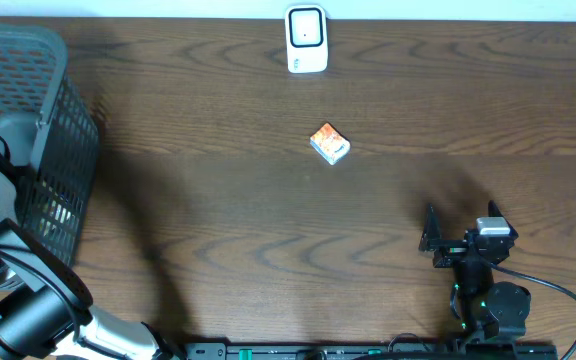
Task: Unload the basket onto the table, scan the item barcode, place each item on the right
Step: 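Return the left gripper to the basket and grasp the large snack bag, then carry the snack bag to the scanner and release it beside the packet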
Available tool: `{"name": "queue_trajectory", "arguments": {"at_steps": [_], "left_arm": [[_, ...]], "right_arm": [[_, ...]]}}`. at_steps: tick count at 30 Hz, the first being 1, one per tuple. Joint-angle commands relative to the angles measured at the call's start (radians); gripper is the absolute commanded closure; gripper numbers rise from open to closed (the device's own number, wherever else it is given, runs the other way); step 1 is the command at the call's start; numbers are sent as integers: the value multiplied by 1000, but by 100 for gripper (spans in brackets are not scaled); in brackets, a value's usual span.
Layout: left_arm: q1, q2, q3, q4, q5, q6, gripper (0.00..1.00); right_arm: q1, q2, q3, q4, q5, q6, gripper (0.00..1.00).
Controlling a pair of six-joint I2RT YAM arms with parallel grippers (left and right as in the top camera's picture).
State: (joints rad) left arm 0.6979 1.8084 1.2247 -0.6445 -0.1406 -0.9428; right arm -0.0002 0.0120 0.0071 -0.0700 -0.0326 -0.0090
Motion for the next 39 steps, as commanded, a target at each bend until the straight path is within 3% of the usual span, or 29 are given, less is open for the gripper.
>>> {"name": "queue_trajectory", "arguments": {"at_steps": [1,5,8,12,18,24,30,36,39], "left_arm": [[4,2,-44,-1,-39,7,10],[4,2,-52,0,-48,34,51],[4,0,-49,0,-48,61,65],[4,-32,-32,-2,-44,94,92],[4,-189,4,5,37,97,93],[3,-443,5,90,246,96,93],[3,-624,5,183,350,96,92],[3,-726,5,262,462,101,93],[3,-761,5,316,549,161,93]], "right_arm": [[-5,-3,-2,-4,0,-7,1],[-5,-3,-2,-4,0,-7,1],[-5,-3,-2,-4,0,-7,1],[-5,-3,-2,-4,0,-7,1],[-5,-3,-2,-4,0,-7,1],[-5,-3,-2,-4,0,-7,1],[-5,-3,-2,-4,0,-7,1],[-5,-3,-2,-4,0,-7,1],[-5,-3,-2,-4,0,-7,1]]}}
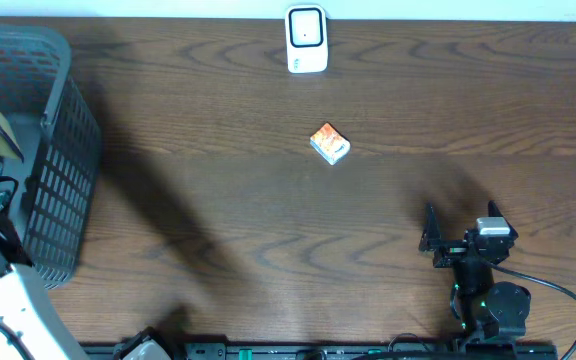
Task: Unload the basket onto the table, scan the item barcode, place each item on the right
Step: 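Carry the snack bag to the scanner and release it beside the packet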
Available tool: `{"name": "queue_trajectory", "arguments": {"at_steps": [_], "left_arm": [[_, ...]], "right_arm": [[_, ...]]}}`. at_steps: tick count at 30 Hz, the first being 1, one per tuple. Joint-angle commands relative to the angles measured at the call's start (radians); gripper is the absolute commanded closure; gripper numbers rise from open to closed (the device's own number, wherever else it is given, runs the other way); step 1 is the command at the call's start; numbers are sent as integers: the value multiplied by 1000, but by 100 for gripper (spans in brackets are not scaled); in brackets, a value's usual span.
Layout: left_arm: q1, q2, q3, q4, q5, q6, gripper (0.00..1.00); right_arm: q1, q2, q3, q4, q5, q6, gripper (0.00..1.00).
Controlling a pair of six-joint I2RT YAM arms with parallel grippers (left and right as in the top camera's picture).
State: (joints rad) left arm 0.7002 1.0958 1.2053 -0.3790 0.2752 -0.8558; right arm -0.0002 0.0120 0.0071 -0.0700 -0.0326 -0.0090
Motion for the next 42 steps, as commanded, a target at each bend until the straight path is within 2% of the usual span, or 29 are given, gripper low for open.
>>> {"name": "queue_trajectory", "arguments": {"at_steps": [1,4,7,11,14,21,28,33,38,42], "left_arm": [[1,-60,25,64,168,95,93],[-16,-83,25,86,251,115,93],[-90,-95,25,127,291,132,93],[-259,-95,25,136,315,246,92],[-417,-70,25,103,311,376,93],[-723,72,24,-57,187,576,93],[-947,273,24,-74,66,715,93],[-1056,433,24,-61,-47,822,92],[-1123,587,24,-15,-53,916,93],[-1148,671,24,27,-53,938,92]], "right_arm": [[-5,-3,-2,-4,0,-7,1],[-5,-3,-2,-4,0,-7,1],[-5,-3,-2,-4,0,-7,1],[-5,-3,-2,-4,0,-7,1],[-5,-3,-2,-4,0,-7,1],[-5,-3,-2,-4,0,-7,1],[-5,-3,-2,-4,0,-7,1],[-5,-3,-2,-4,0,-7,1],[-5,-3,-2,-4,0,-7,1],[-5,-3,-2,-4,0,-7,1]]}}
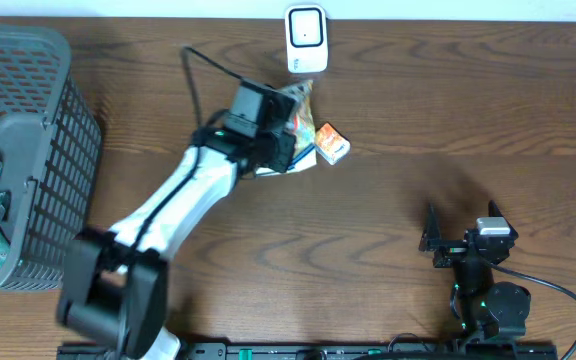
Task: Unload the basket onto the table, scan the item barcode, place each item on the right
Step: 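Carry the snack bag to the scanner and release it beside the packet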
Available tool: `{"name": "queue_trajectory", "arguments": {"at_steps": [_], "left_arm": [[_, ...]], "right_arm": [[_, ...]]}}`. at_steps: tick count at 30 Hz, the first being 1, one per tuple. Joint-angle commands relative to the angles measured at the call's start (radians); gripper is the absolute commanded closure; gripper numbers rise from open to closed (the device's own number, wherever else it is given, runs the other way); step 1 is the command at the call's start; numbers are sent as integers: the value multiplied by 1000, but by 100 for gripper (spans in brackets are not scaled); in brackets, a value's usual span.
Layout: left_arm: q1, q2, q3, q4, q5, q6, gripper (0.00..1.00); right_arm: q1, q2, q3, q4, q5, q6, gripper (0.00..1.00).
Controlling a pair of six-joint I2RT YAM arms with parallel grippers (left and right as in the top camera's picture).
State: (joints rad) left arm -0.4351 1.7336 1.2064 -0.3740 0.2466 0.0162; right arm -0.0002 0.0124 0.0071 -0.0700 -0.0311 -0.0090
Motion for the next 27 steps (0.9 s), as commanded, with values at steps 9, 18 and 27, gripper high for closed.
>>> {"name": "queue_trajectory", "arguments": {"at_steps": [9,18,27], "left_arm": [[-14,50,24,68,-33,66,45],[25,-172,42,117,-217,66,30],[254,-412,43,61,-244,-9,22]], "right_arm": [[-5,-4,-2,-4,-2,-7,1],[-5,-4,-2,-4,-1,-7,1],[-5,-4,-2,-4,-1,-7,1]]}}
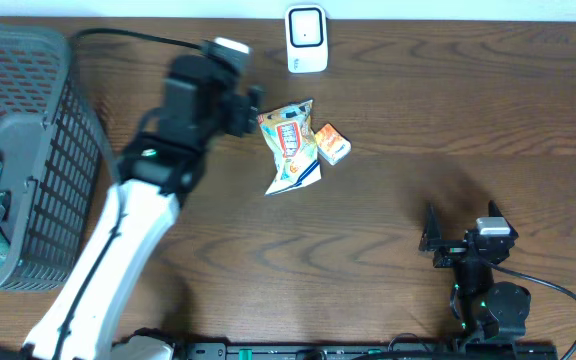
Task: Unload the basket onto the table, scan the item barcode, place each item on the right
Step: 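Carry the snack bag to the scanner and release it beside the packet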
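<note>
A white barcode scanner (306, 40) stands at the table's far edge. Below it, a yellow-orange snack bag (290, 145) lies flat on the wood. Its right side touches a small orange box (330, 143). My left gripper (250, 108) hovers just left of the bag's top corner, apparently open and holding nothing. At the near right, my right gripper (458, 222) rests open and empty.
A dark mesh basket (38, 130) fills the left edge, with several packaged items inside. The left arm (128, 230) stretches diagonally from the near left toward the bag.
The left gripper was on the snack bag beside the small box. Now the bag lies flat on the table and the gripper has drawn back to the left of it.
The left arm was first down at the basket, then raised beside it with a package at the frame's left edge. Later it held the snack bag under the scanner, next to the orange box. Now the bag lies released there. The right arm never moved.
</note>
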Available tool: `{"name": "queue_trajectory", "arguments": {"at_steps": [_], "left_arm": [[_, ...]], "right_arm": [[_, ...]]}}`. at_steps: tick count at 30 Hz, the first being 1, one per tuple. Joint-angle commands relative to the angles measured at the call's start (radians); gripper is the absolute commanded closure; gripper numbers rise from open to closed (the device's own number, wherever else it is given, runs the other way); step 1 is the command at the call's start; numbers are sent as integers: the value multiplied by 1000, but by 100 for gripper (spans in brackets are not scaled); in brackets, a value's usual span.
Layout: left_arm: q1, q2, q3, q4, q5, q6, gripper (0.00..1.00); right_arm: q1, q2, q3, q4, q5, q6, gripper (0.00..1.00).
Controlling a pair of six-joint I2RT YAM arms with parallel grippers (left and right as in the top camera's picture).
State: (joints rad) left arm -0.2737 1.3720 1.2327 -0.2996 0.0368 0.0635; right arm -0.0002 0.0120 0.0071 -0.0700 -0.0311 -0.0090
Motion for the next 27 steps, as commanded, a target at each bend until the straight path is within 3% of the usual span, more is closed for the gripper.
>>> {"name": "queue_trajectory", "arguments": {"at_steps": [1,6,8,18,27], "left_arm": [[137,-72,18,-13,-33,-65,22],[342,-142,24,-18,-39,-34,22],[414,-154,24,-23,-74,-34,16],[723,-89,20,-175,-469,-31,11],[886,58,19,-316,-499,-40,10]], "right_arm": [[-5,-3,-2,-4,-1,-7,1],[-5,-3,-2,-4,-1,-7,1],[-5,-3,-2,-4,-1,-7,1],[-5,-3,-2,-4,-1,-7,1],[-5,-3,-2,-4,-1,-7,1]]}}
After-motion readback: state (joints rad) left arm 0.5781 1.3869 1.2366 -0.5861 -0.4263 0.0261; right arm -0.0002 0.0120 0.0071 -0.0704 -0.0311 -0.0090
